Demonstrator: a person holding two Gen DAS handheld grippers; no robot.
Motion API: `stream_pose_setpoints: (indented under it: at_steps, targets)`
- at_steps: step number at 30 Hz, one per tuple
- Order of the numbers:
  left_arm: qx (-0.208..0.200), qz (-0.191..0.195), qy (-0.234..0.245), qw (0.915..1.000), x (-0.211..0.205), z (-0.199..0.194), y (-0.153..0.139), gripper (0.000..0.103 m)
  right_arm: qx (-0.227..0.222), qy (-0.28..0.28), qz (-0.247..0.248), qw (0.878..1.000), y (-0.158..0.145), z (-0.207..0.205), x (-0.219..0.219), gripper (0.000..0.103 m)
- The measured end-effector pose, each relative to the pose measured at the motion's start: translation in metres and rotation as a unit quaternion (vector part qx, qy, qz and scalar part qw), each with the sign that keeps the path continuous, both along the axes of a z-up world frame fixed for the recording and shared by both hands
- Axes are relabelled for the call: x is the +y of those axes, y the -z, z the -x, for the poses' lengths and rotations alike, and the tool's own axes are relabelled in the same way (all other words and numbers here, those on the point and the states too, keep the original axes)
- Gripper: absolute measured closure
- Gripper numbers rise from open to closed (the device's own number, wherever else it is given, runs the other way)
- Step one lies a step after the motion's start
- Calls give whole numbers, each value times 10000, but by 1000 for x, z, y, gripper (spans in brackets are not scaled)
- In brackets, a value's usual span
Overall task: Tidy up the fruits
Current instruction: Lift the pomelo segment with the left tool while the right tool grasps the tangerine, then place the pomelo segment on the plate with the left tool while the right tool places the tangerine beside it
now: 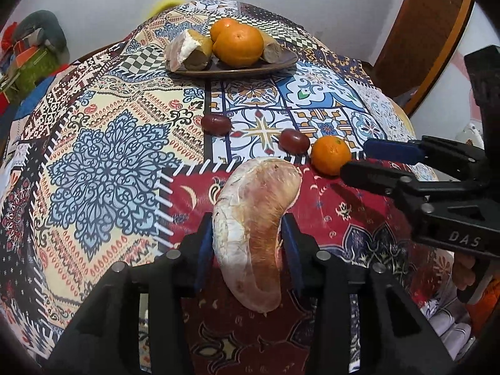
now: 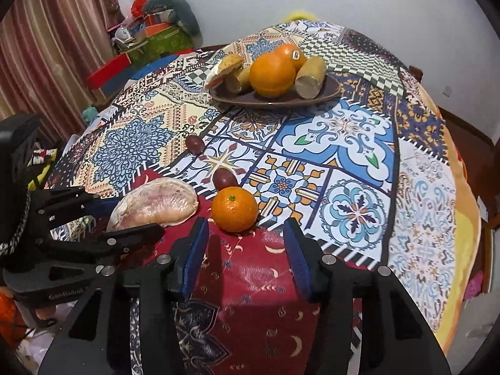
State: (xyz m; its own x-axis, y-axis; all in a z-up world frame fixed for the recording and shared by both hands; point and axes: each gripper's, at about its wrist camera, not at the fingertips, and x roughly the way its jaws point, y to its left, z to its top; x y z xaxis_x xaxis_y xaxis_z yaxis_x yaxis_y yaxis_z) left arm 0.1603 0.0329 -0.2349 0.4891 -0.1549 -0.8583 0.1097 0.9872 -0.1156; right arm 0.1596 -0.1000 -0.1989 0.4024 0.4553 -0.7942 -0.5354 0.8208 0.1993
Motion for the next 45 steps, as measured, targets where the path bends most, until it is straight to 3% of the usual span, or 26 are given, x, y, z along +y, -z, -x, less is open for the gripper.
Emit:
stream_pose_setpoints:
  at_steps: [5,11,24,34,45]
  targets:
    - [0,24,24,10000,0,-12,3,60,68,-70,-31,9999,4,-5,8,57]
    - [-37,-61,171,9998,-2,-19,5,60,176,-151,-189,9996,8,-8,11,71]
    - [-91,-44,127,9999,0,-10,-8,64,0,70,-200,9998,-6,-8,-7,72]
    - [-547,-98,38,9984,5,-9,-43,64,-272,208,-225,9992,-24,-14,-14,72]
    - [-949,-119,-59,9954,8,-33,-69,64,-695,355,-384,9962,-55,-36,-19,72]
